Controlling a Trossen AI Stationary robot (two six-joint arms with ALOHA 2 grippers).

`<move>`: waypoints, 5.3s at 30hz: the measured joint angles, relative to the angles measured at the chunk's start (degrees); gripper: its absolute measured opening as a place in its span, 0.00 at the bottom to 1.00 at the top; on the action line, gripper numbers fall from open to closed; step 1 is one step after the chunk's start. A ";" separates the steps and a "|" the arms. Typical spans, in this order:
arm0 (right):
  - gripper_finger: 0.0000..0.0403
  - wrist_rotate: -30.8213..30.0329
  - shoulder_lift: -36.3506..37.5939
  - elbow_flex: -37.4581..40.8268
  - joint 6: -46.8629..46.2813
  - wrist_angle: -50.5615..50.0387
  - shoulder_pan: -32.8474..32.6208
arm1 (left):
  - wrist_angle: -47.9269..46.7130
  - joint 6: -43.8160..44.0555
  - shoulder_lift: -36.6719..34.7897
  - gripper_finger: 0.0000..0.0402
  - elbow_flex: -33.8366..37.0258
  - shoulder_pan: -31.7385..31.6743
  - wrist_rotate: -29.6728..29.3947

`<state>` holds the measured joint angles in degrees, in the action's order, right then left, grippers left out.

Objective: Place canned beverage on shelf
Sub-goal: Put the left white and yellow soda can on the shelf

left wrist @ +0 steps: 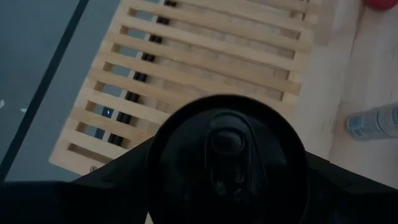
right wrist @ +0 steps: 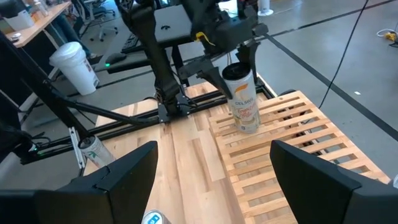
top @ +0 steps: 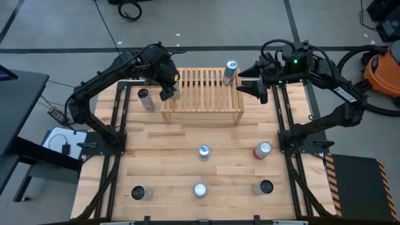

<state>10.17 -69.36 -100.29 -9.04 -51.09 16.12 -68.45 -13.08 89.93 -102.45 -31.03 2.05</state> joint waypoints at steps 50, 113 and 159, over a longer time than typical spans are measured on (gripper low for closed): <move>0.80 -1.69 0.00 0.00 0.21 -0.09 -2.46 | -0.75 2.01 0.61 0.72 -0.02 -2.53 -2.08; 0.80 -1.73 0.00 0.00 0.20 -0.04 -2.47 | 1.10 5.06 0.66 0.72 0.04 1.21 -9.27; 0.80 -1.73 0.00 0.00 -0.24 -0.04 -2.45 | 1.86 4.90 0.61 0.72 0.00 -0.63 -7.35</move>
<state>8.45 -69.36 -100.29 -9.28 -51.13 13.66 -66.59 -8.19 90.54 -102.45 -31.66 -5.30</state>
